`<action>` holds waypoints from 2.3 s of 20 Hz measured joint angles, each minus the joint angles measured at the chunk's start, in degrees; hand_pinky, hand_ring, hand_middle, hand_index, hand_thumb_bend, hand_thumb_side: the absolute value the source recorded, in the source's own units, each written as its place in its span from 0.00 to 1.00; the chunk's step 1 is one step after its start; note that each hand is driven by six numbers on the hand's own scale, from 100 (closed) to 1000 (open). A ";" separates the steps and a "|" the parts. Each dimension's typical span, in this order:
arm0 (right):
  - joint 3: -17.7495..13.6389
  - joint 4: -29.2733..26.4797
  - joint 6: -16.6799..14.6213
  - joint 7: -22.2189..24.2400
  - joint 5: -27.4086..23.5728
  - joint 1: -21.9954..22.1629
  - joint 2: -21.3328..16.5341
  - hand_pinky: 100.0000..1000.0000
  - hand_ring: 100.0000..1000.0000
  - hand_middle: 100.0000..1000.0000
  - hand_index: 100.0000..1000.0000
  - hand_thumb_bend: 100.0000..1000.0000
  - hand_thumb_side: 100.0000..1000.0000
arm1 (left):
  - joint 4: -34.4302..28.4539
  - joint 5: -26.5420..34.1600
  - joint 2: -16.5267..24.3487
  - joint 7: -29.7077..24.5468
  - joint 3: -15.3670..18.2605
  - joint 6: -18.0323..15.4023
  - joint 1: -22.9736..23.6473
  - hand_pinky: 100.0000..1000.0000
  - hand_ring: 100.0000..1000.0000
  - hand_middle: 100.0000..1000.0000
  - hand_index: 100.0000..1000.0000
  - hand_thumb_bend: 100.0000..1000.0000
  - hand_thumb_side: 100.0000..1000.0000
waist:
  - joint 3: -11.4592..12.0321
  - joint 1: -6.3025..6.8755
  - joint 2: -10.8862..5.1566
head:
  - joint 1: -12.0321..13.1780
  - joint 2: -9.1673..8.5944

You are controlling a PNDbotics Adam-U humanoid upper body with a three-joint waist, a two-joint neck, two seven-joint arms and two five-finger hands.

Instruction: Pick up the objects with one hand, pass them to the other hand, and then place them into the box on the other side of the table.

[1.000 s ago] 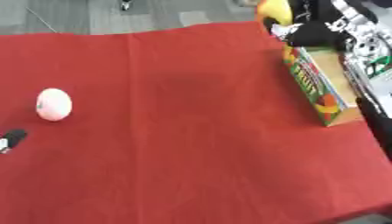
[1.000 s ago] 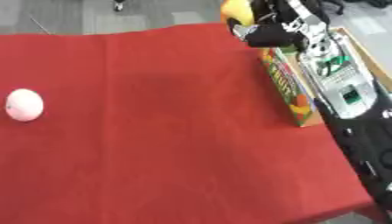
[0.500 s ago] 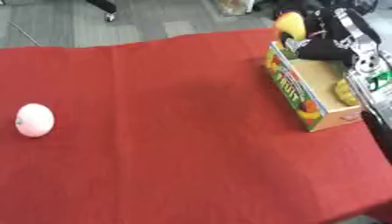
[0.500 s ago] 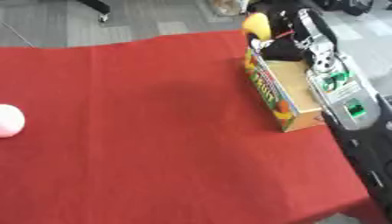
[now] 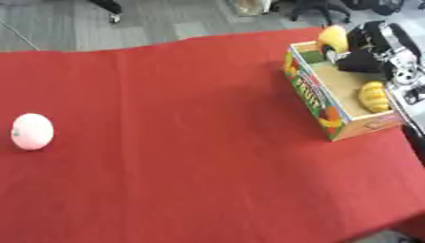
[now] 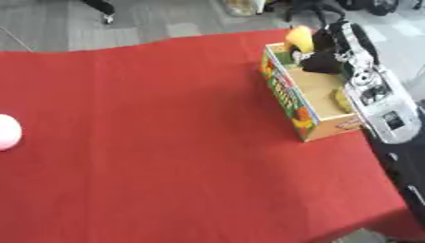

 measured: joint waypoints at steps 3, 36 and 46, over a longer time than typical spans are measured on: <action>0.00 2.50 -0.09 -0.13 0.72 0.22 -0.30 0.67 0.62 0.35 0.42 0.30 0.00 | -0.15 0.00 0.01 0.11 0.17 0.10 0.18 0.73 0.62 0.64 0.81 0.68 0.42 | 0.02 0.00 0.00 | -0.31 0.12; -0.64 -2.29 -7.76 -9.80 -6.85 -5.22 1.21 0.73 0.79 0.67 0.76 0.51 0.12 | -0.10 -1.57 4.83 -5.46 0.95 4.83 -0.55 0.74 0.65 0.65 0.82 0.71 0.42 | 0.95 0.93 0.00 | 11.92 3.01; 2.89 -6.76 -9.08 -5.89 -7.60 -8.91 5.42 0.72 0.78 0.66 0.75 0.46 0.13 | 2.24 -1.98 10.20 -21.12 -1.51 7.63 -5.24 0.77 0.70 0.68 0.83 0.71 0.41 | 1.63 1.19 0.00 | 15.74 3.45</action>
